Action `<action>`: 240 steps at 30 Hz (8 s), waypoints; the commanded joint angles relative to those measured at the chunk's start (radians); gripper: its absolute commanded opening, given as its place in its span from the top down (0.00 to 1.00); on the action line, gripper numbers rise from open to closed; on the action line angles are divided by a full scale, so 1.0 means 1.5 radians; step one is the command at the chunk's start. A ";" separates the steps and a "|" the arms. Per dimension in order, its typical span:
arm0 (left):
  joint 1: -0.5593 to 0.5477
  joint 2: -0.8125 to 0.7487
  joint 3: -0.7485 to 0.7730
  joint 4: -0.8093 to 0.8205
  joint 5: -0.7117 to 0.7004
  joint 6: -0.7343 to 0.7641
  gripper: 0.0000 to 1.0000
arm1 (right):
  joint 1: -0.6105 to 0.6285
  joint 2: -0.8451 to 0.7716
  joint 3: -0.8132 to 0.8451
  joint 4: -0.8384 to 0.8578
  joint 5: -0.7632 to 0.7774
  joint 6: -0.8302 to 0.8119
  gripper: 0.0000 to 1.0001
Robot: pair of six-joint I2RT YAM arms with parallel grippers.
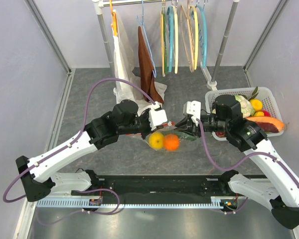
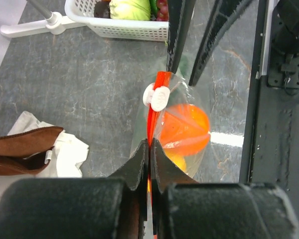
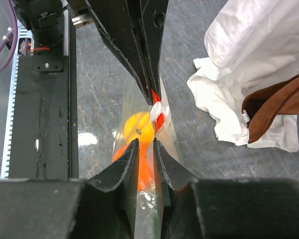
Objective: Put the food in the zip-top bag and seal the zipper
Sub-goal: Zip the zipper food storage bag at the center of the board, then place the zipper food storage bag at the center of the board.
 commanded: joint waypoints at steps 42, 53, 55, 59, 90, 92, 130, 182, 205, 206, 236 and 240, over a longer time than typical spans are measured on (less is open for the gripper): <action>0.003 -0.034 0.015 0.061 0.068 -0.012 0.46 | 0.022 0.047 0.059 -0.013 0.001 -0.061 1.00; 0.003 0.009 0.037 0.085 0.093 -0.020 0.48 | 0.031 0.033 0.064 -0.030 -0.003 -0.089 1.00; 0.003 0.011 0.039 0.089 0.094 -0.022 0.48 | 0.032 0.032 0.066 -0.035 -0.003 -0.100 1.00; 0.003 0.024 0.056 0.091 0.087 -0.022 0.48 | 0.034 0.035 0.071 -0.041 -0.010 -0.110 1.00; 0.009 0.010 0.005 0.050 0.105 0.041 0.96 | 0.037 0.022 0.078 -0.041 -0.006 -0.117 1.00; 0.013 0.007 0.003 0.045 0.103 0.045 0.96 | 0.037 0.022 0.077 -0.041 -0.006 -0.116 1.00; 0.077 -0.129 -0.195 -0.057 0.033 0.157 0.98 | 0.037 0.010 0.073 -0.041 0.042 -0.124 1.00; 0.186 -0.286 -0.231 -0.213 0.112 0.241 0.56 | 0.036 0.006 0.076 -0.041 0.031 -0.105 1.00; 0.120 -0.092 -0.098 -0.084 0.243 0.067 0.33 | 0.036 0.024 0.087 -0.029 0.040 -0.081 1.00; 0.119 -0.085 -0.101 -0.079 0.236 0.062 0.36 | 0.036 0.024 0.087 -0.029 0.041 -0.082 1.00; 0.126 0.146 0.231 -0.152 -0.074 0.178 0.98 | 0.030 -0.037 0.105 0.087 0.238 0.149 0.02; 0.096 0.146 0.195 -0.166 -0.089 0.158 0.98 | 0.029 -0.041 0.111 0.094 0.289 0.177 0.02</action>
